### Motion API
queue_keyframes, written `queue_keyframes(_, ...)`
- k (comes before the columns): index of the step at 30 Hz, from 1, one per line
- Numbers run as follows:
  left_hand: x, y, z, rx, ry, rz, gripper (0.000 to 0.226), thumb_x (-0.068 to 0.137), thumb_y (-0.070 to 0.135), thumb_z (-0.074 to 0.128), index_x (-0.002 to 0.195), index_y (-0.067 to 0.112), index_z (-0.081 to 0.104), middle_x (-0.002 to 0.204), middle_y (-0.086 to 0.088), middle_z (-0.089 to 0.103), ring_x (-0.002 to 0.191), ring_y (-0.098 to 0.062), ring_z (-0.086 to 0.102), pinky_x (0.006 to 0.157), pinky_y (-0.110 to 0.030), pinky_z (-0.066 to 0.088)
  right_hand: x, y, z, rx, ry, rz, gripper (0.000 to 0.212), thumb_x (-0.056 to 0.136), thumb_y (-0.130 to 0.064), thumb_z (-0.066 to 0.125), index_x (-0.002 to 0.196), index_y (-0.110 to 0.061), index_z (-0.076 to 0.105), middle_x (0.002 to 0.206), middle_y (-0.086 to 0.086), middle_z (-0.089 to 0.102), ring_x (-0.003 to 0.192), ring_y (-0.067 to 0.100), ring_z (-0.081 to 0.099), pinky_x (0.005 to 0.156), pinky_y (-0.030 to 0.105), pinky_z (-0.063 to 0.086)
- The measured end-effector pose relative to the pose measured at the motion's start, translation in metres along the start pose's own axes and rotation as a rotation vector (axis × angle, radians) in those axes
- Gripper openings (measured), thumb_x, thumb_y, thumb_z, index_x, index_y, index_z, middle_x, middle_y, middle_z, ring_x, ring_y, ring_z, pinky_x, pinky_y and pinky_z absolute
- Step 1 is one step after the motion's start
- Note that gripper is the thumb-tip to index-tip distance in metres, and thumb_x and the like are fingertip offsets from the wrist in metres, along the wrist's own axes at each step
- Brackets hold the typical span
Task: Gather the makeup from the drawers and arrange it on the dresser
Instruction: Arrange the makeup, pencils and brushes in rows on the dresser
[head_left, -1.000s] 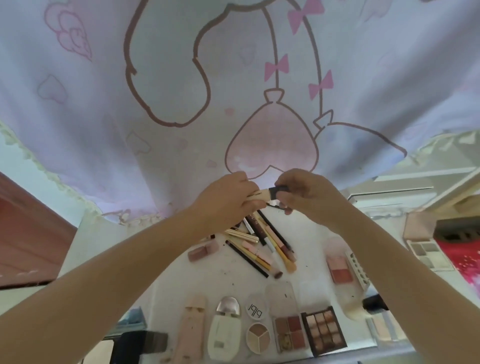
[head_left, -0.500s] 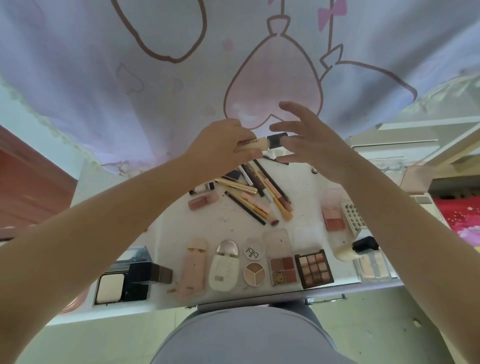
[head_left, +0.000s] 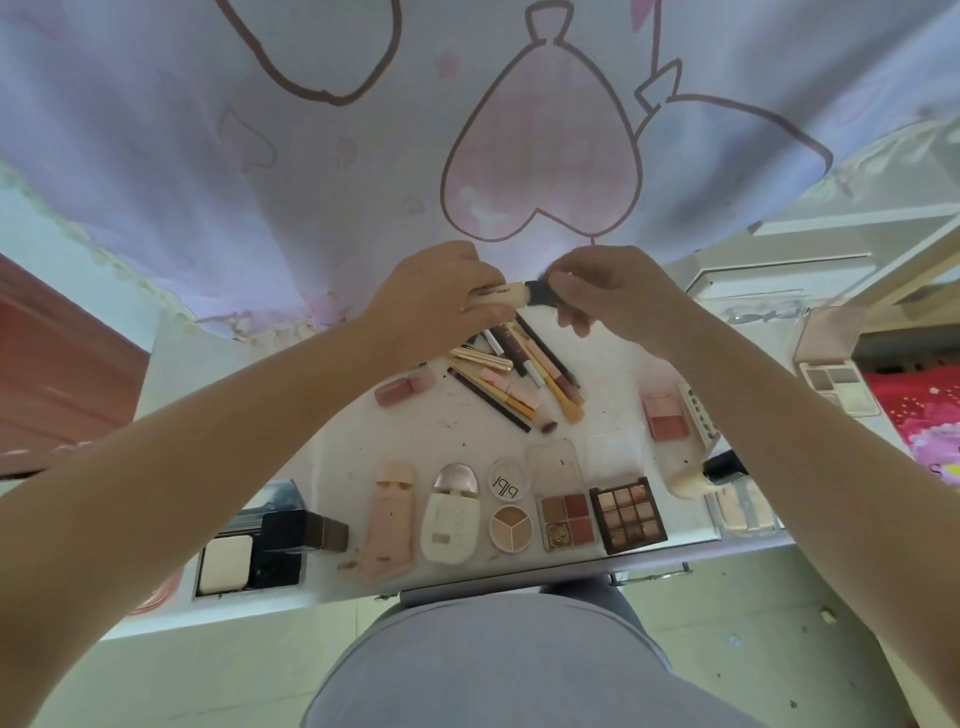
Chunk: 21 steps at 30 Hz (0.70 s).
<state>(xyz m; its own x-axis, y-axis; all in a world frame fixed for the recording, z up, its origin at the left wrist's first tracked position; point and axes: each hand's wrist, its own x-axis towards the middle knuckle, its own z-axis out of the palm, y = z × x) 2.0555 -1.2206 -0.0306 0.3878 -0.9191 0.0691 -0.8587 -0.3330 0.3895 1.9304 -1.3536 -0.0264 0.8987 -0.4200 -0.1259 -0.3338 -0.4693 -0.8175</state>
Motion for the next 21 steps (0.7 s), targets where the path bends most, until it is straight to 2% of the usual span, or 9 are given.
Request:
queue_keyframes(3, -0.001, -0.003, -0.001, -0.004, 0.02, -0.021, 0.037, 0.09, 0.034, 0.051, 0.108, 0.004, 0.063, 0.083, -0.004, 0.047, 0.078, -0.013, 0.039, 0.06, -0.011, 0.024, -0.003, 0.006, -0.004, 0.254, -0.092, -0.062, 0.045, 0.083, 0.005, 0.058, 0.109, -0.031, 0.048, 0.094, -0.008, 0.059, 0.088, 0.007, 0.059, 0.086, 0.021, 0.047)
queue_keyframes(6, -0.001, -0.001, 0.002, 0.0, 0.016, 0.0, 0.036, 0.09, 0.034, 0.051, 0.108, 0.005, 0.064, 0.084, -0.005, 0.047, 0.078, -0.014, 0.041, 0.06, -0.01, 0.025, -0.001, 0.002, 0.003, 0.254, -0.043, 0.042, 0.022, 0.094, -0.017, 0.045, 0.116, -0.021, 0.048, 0.084, -0.005, 0.059, 0.071, 0.01, 0.059, 0.073, 0.022, 0.051)
queue_keyframes(9, -0.001, 0.001, 0.006, 0.008, 0.004, 0.011, 0.036, 0.09, 0.034, 0.051, 0.109, 0.006, 0.064, 0.084, -0.005, 0.047, 0.078, -0.014, 0.041, 0.059, -0.01, 0.025, 0.001, 0.001, 0.007, 0.079, -0.017, 0.061, 0.02, 0.095, -0.022, 0.043, 0.085, -0.012, 0.057, 0.065, -0.001, 0.059, 0.046, 0.004, 0.052, 0.055, 0.013, 0.047)
queue_keyframes(10, -0.001, 0.001, 0.007, 0.009, 0.005, 0.012, 0.036, 0.09, 0.034, 0.052, 0.108, 0.006, 0.064, 0.084, -0.004, 0.047, 0.078, -0.015, 0.042, 0.059, -0.01, 0.025, 0.001, 0.001, 0.007, 0.09, -0.016, 0.028, 0.014, 0.093, -0.013, 0.048, 0.081, -0.017, 0.055, 0.068, -0.002, 0.06, 0.05, 0.001, 0.055, 0.058, 0.01, 0.048)
queue_keyframes(12, -0.001, -0.002, 0.008, 0.006, 0.013, 0.002, 0.036, 0.089, 0.033, 0.053, 0.109, 0.006, 0.064, 0.084, -0.004, 0.047, 0.078, -0.015, 0.042, 0.059, -0.011, 0.025, 0.001, 0.01, 0.004, 0.219, -0.05, -0.044, 0.032, 0.084, 0.004, 0.057, 0.09, -0.027, 0.051, 0.086, -0.006, 0.059, 0.073, 0.001, 0.06, 0.072, 0.013, 0.051)
queue_keyframes(14, -0.001, -0.003, 0.009, -0.007, 0.008, -0.004, 0.035, 0.089, 0.033, 0.054, 0.111, 0.007, 0.063, 0.085, -0.003, 0.046, 0.08, -0.015, 0.042, 0.06, -0.01, 0.025, 0.0, 0.014, 0.001, 0.349, -0.121, -0.023, 0.042, 0.083, 0.005, 0.057, 0.106, -0.029, 0.045, 0.096, -0.006, 0.055, 0.084, 0.006, 0.059, 0.079, 0.02, 0.052)
queue_keyframes(16, 0.0, -0.002, 0.01, -0.018, -0.003, 0.009, 0.035, 0.089, 0.032, 0.054, 0.112, 0.008, 0.063, 0.083, 0.0, 0.045, 0.079, -0.014, 0.042, 0.06, -0.009, 0.024, 0.001, 0.014, 0.004, 0.326, -0.116, 0.06, 0.023, 0.092, -0.011, 0.049, 0.112, -0.022, 0.046, 0.089, -0.003, 0.058, 0.075, 0.01, 0.06, 0.074, 0.023, 0.054)
queue_keyframes(18, 0.002, 0.0, 0.013, -0.02, -0.007, 0.028, 0.033, 0.089, 0.032, 0.055, 0.11, 0.008, 0.064, 0.08, 0.001, 0.042, 0.079, -0.014, 0.041, 0.059, -0.009, 0.023, 0.002, 0.014, 0.008, 0.181, -0.089, 0.136, 0.019, 0.096, -0.021, 0.042, 0.098, -0.009, 0.056, 0.071, 0.001, 0.059, 0.057, 0.008, 0.057, 0.063, 0.022, 0.051)
queue_keyframes(21, 0.003, 0.001, 0.016, -0.028, -0.019, 0.023, 0.034, 0.089, 0.032, 0.054, 0.111, 0.008, 0.064, 0.085, -0.002, 0.044, 0.079, -0.014, 0.042, 0.059, -0.009, 0.025, 0.0, 0.023, 0.007, 0.265, -0.063, 0.04, 0.023, 0.088, 0.002, 0.051, 0.086, -0.02, 0.056, 0.078, -0.001, 0.06, 0.068, 0.008, 0.059, 0.064, 0.019, 0.052)
